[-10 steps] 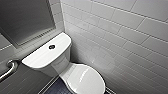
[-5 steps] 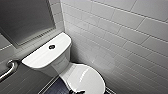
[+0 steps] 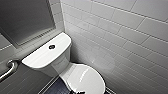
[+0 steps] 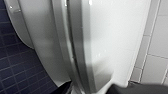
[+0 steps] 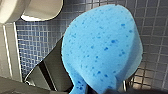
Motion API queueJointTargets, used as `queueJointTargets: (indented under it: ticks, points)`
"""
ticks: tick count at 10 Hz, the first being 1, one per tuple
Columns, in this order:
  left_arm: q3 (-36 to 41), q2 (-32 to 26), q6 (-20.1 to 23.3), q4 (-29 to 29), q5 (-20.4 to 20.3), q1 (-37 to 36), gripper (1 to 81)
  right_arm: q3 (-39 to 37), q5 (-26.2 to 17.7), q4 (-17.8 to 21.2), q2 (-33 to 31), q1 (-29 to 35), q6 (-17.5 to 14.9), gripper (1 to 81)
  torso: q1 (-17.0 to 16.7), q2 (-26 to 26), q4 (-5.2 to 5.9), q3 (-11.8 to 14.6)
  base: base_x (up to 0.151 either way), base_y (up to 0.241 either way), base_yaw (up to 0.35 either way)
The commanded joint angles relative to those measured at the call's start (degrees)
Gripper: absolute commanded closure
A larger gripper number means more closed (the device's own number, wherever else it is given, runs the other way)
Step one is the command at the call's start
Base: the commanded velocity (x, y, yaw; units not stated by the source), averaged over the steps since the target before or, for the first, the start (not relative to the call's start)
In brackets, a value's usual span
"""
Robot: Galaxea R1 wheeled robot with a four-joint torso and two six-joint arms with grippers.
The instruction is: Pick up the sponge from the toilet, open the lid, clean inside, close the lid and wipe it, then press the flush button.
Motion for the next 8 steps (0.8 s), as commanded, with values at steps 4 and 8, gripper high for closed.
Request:
queueJointTargets:
  ticks: [4, 8]
  points:
    - [6.09, -0.85, 0.2, 4.41, -1.31, -6.22, 1.0, 1.21, -3.05, -0.4, -3.19, 0.2, -0.01, 81.1, 0.0, 0.0, 0.0, 0.0, 0.0, 0.0, 0.0]
    - [7.33, -1.73, 0.29, 4.32, -1.31, -6.22, 1.0, 2.17, -3.04, -0.4, -3.27, 0.28, -0.1, 81.1, 0.0, 0.0, 0.0, -0.02, 0.0, 0.0, 0.0]
